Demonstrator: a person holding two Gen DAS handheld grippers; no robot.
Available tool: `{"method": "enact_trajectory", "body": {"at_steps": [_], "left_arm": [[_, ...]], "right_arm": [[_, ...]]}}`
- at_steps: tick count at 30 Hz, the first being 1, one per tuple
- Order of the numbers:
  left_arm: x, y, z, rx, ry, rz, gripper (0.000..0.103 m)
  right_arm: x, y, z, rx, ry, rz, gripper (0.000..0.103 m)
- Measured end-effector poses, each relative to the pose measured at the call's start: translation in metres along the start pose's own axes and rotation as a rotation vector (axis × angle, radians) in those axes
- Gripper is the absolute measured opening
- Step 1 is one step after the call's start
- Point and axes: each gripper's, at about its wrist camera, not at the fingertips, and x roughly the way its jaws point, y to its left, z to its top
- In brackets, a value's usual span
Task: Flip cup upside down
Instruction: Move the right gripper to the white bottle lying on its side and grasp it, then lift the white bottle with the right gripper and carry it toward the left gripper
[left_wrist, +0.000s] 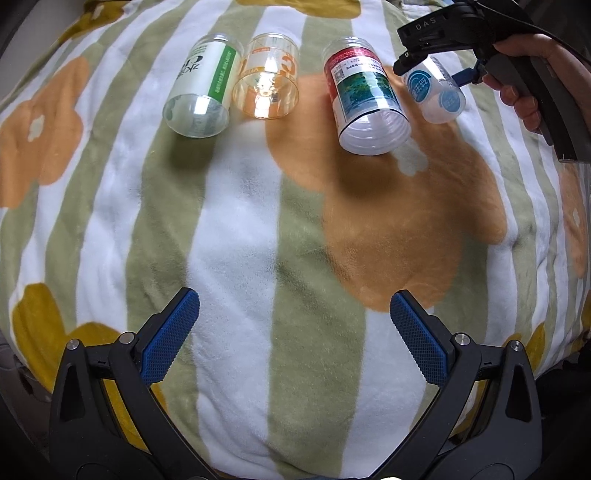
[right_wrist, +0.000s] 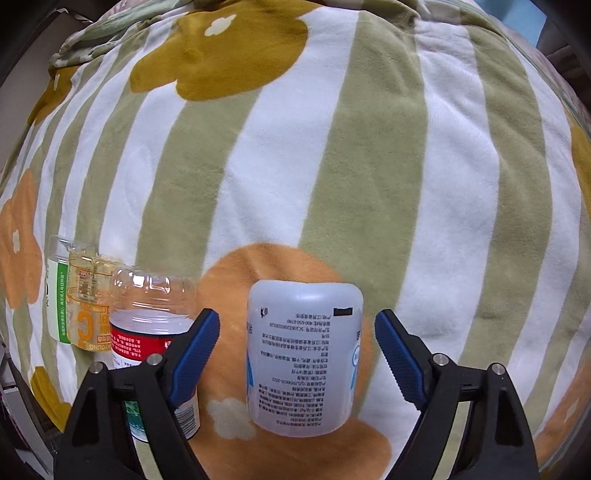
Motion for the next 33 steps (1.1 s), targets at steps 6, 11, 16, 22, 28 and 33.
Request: {"method": "enact_trajectory", "body": {"at_steps": [6, 11, 16, 22, 28, 33], "left_arm": [[-0.003, 0.006, -0.002, -0.017, -0.002, 0.0, 0.103], [-0.008, 0.011, -0.003, -0.01, -0.005, 0.0, 0.103], [-0.016, 0.013, -0.003, 0.001, -0.012, -0.009, 0.103], [-0.029, 0.017, -0.005, 0.022, -0.024, -0.007, 0.103], [-0.032, 0.024, -0.012, 0.037, -0.018, -0.014, 0.103], [-0.03, 0.027, -0.023, 0.081, -0.002, 0.002, 0.103]], "right_arm": [[0.013, -0.015, -0.002, 0.037, 0.043, 0.031, 0.056], [-0.005, -0.026, -0.008, 0.078, 0.007, 0.061, 0.055], [-0.042, -0.042, -0.039, 0.14, -0.042, 0.135, 0.055], [-0.068, -0.026, -0.108, 0.182, -0.04, 0.219, 0.055], [-0.046, 0.02, -0.18, 0.219, 0.009, 0.287, 0.055], [-0.024, 0.044, -0.21, 0.26, 0.047, 0.335, 0.055]]}}
